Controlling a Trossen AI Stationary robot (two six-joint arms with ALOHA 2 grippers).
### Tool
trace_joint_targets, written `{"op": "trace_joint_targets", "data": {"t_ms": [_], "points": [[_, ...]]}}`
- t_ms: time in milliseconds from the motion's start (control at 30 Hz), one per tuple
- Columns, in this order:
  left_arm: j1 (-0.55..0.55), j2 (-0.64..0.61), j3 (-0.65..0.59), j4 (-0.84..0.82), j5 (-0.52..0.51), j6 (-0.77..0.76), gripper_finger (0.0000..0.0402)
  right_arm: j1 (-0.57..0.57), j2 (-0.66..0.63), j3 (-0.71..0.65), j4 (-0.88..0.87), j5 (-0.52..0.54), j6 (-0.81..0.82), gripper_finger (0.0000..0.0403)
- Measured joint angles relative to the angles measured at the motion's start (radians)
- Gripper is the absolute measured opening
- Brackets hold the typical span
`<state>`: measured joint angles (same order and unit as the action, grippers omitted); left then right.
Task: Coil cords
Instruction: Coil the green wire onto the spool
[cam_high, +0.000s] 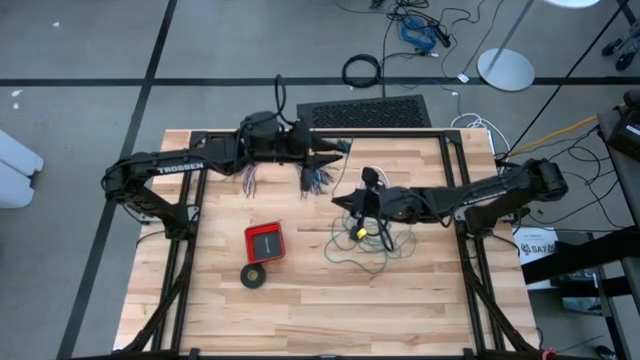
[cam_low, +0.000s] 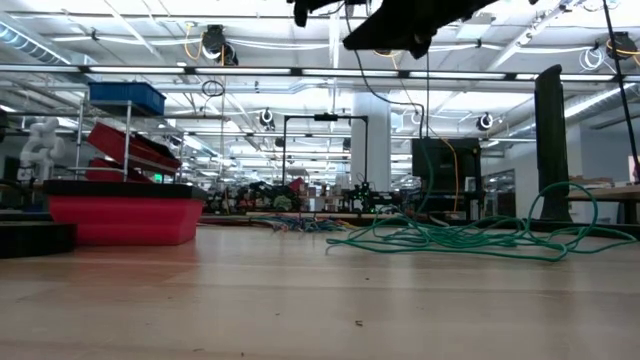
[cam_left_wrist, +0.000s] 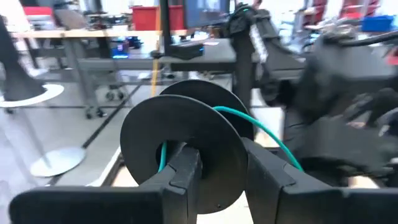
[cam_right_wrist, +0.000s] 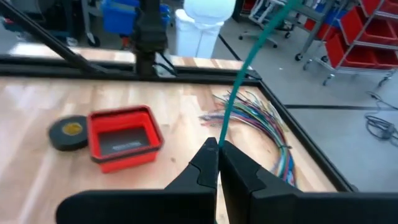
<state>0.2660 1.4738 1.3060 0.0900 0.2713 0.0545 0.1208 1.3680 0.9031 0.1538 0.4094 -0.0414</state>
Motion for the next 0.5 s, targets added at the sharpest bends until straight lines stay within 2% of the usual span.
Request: {"op": "trace_joint_targets", "data": {"t_ms": [267,500], "points": [[-0.006,-0.009,0.0,-0.038,0.108,-0.075,0.0098,-0.079,0.003,0.0,-0.039,-0.028,-0.031,0.0],[-0.007,-0.041,0.0,-0.061,0.208,-0.107,0.0098,-0.166,0.001,0.0,-0.089,-0.102,-0.032,0.0]]}}
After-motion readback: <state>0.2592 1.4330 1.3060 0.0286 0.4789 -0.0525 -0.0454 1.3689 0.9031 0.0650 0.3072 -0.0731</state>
